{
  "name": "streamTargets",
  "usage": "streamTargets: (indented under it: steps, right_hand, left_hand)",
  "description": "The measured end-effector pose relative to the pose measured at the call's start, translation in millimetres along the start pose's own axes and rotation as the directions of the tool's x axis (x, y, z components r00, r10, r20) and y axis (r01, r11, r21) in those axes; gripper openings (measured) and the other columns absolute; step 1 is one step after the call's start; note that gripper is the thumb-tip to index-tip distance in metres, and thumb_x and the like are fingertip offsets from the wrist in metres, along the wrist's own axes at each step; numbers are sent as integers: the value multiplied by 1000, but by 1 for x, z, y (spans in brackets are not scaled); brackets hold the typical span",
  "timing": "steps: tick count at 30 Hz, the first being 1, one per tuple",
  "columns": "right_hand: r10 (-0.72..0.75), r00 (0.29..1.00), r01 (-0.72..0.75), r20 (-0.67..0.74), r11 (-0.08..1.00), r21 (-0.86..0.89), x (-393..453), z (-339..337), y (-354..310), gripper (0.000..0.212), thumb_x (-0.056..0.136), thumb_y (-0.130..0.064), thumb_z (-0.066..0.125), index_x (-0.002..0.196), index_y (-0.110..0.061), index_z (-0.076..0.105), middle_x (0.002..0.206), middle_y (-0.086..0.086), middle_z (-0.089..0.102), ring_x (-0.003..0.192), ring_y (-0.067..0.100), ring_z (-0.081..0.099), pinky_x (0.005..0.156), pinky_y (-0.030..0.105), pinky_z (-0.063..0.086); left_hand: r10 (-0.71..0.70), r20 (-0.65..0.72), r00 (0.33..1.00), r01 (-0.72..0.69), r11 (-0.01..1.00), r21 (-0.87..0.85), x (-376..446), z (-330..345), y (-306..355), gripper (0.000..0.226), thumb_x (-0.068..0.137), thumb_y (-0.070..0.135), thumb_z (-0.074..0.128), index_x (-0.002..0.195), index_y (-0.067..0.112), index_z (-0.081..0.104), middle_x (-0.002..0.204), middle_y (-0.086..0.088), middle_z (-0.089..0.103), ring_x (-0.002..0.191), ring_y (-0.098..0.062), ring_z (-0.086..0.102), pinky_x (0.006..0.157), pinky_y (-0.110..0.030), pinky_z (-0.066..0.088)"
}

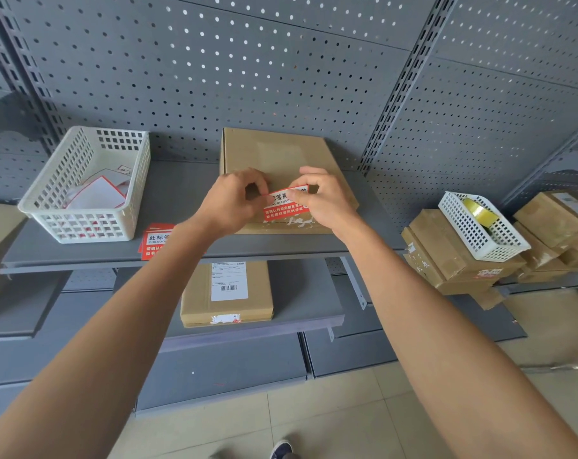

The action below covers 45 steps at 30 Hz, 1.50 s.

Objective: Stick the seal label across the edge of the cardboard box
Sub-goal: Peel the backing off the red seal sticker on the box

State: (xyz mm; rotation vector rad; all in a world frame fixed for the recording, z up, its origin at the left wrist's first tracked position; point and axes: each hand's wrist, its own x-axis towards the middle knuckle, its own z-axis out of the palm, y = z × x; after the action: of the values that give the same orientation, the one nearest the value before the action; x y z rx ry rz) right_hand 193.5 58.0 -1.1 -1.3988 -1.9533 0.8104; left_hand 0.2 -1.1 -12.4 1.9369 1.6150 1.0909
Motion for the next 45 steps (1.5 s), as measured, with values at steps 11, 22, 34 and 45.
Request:
streamTargets:
  steps: [11,22,34,45]
  right_hand:
    - [58,992,-79,108,976,203,-6,-14,-7,23,83,-33,78,103,-21,78,142,-8,57,118,7,60,98,27,49]
    - [-129,987,135,98,989,-58,-11,0,-23,25,78,-22,83,102,-21,75,125,-4,65,111,7,60,88,8,44]
    - [-76,995,66,57,985,160,-4,14,-11,13,81,-4,77,82,-17,76,114,-1,65,99,15,66,86,27,54]
    - [-40,995,25,88,985,172,-3,14,-13,14,81,-8,79,79,-21,74,119,-4,63,107,16,64,92,31,52]
  left_hand:
    - [124,-79,989,-116,989,93,-4,7,-4,11,90,20,70,86,13,62,109,-2,72,99,-24,58,85,-29,40]
    - [202,-98,974,-195,978,79,-2,8,-12,13,88,24,70,83,20,59,88,8,65,81,-11,52,92,-37,41]
    - [186,-33,982,-184,981,65,-6,-2,-12,15,85,17,71,95,12,61,97,-8,67,90,-27,58,79,-34,46]
    - [289,-8,957,-284,947,149,-6,0,-14,5,81,10,64,85,9,62,103,-12,73,98,-29,60,92,-21,32]
